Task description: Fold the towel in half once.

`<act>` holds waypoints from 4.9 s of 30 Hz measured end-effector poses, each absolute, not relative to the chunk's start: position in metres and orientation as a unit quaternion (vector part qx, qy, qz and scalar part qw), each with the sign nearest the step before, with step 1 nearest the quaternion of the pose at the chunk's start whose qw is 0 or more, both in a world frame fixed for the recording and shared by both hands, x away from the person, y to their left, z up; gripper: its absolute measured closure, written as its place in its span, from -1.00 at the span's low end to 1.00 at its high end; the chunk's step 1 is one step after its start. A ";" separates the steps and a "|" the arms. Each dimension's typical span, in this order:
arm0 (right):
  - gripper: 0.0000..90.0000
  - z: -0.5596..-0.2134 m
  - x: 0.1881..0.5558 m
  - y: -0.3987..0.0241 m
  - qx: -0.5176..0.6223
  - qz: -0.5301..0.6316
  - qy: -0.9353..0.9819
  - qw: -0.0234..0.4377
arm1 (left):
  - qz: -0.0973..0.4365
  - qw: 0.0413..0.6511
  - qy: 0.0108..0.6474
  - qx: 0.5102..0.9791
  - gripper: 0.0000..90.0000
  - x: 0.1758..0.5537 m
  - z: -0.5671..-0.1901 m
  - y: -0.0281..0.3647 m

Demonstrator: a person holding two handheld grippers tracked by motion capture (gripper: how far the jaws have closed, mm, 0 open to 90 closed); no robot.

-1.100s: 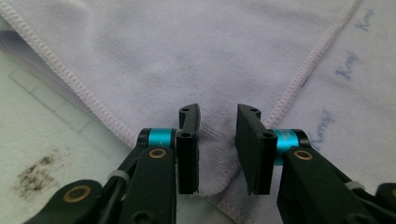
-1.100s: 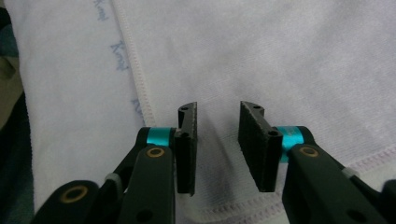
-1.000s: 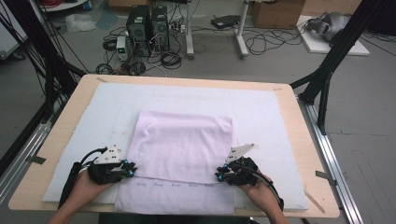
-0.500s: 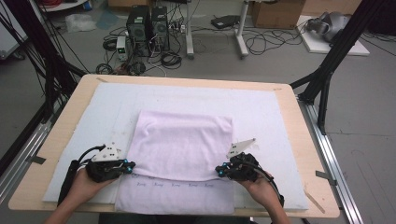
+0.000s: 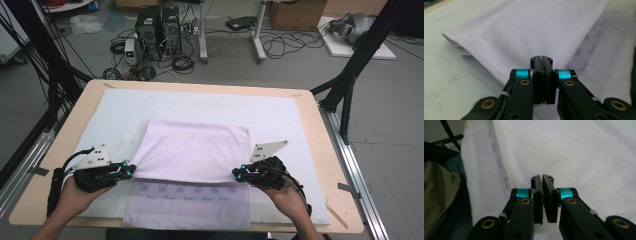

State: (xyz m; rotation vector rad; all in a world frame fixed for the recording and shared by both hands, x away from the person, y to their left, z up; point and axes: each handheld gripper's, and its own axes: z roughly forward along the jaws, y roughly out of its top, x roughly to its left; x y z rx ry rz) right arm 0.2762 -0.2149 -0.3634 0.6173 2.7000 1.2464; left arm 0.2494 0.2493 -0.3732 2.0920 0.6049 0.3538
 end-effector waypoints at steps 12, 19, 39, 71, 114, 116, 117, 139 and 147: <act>0.86 -0.380 0.232 -0.224 0.175 0.400 0.900 0.008 | 0.097 0.425 0.220 0.873 0.80 0.199 -0.403 0.244; 0.65 -0.410 0.243 -0.215 0.188 0.373 0.909 -0.003 | 0.085 0.404 0.220 0.884 0.58 0.214 -0.424 0.236; 0.96 -0.407 0.241 -0.209 0.175 0.384 0.907 0.000 | 0.091 0.422 0.202 0.879 0.96 0.204 -0.409 0.239; 0.13 -0.389 0.375 -0.245 0.318 0.373 0.868 0.077 | 0.134 0.421 0.344 0.828 0.12 0.370 -0.397 0.226; 0.51 -0.402 0.331 -0.231 0.250 0.333 0.908 0.051 | 0.061 0.472 0.257 0.841 0.54 0.325 -0.398 0.243; 0.51 -0.403 0.332 -0.233 0.254 0.336 0.905 0.051 | 0.065 0.476 0.253 0.840 0.54 0.327 -0.391 0.243; 0.51 -0.403 0.332 -0.233 0.254 0.338 0.905 0.052 | 0.067 0.480 0.252 0.838 0.54 0.328 -0.388 0.245; 0.52 -0.423 0.317 -0.226 0.247 0.325 0.912 0.033 | 0.023 0.388 0.238 0.890 0.55 0.311 -0.431 0.242; 0.57 -0.406 0.324 -0.230 0.250 0.350 0.901 0.054 | 0.060 0.418 0.239 0.874 0.56 0.321 -0.411 0.233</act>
